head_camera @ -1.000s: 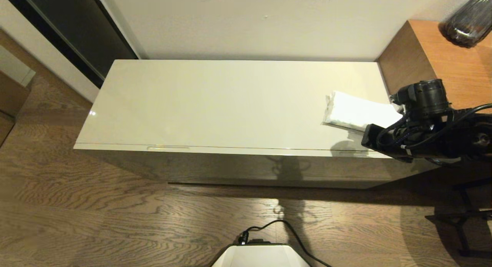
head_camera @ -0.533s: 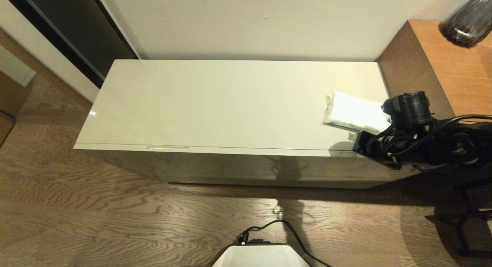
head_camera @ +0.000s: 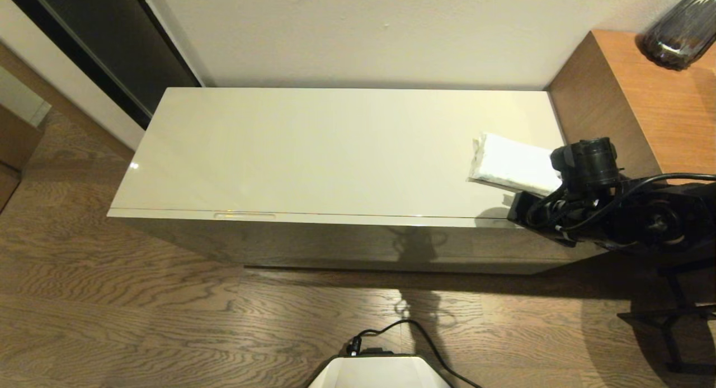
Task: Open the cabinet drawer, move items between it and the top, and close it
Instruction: Open the drawer
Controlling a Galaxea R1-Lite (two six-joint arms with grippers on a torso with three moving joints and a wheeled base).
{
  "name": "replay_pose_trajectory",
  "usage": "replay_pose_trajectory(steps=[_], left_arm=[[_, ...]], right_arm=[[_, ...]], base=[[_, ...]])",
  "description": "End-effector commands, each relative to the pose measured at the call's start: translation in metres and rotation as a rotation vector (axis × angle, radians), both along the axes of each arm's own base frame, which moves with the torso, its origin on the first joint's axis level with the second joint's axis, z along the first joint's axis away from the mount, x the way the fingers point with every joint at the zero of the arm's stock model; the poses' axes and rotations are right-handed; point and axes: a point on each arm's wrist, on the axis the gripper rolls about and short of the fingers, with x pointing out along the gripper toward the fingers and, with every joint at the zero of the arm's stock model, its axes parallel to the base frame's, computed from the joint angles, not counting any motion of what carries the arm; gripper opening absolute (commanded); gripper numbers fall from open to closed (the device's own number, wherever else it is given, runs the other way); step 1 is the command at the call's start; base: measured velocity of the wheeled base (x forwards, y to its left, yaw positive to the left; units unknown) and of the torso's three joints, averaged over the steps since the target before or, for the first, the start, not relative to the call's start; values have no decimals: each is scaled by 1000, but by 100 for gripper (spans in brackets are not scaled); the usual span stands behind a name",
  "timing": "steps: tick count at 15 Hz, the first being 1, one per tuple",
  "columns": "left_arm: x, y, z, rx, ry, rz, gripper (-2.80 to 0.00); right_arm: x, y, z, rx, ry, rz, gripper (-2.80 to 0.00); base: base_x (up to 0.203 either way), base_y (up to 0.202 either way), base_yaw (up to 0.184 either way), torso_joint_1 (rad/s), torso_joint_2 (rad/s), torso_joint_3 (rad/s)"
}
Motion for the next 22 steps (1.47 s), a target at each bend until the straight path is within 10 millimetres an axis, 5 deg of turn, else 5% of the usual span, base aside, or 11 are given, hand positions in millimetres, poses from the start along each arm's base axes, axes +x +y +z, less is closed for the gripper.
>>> replay_pose_trajectory(steps=[1, 6, 12, 18, 22], left_arm=[[0, 0, 0, 0, 0, 1, -280], [0, 0, 0, 0, 0, 1, -280], [0, 0, 0, 0, 1, 1, -280], [0, 0, 0, 0, 0, 1, -280], [0, 0, 0, 0, 0, 1, -280]], right_arm=[[-5, -1, -29, -19, 102, 2, -280], [-17, -3, -59, 19, 168, 56, -280], [-48, -7, -48, 79, 213, 146, -280], [-125, -23, 25, 131, 216, 333, -280], [-112, -23, 65, 181, 123, 293, -280]], base=[[0, 0, 0, 0, 0, 0], [0, 0, 0, 0, 0, 0], [0, 0, 0, 0, 0, 0], [0, 0, 0, 1, 5, -2], [0, 0, 0, 0, 0, 0]])
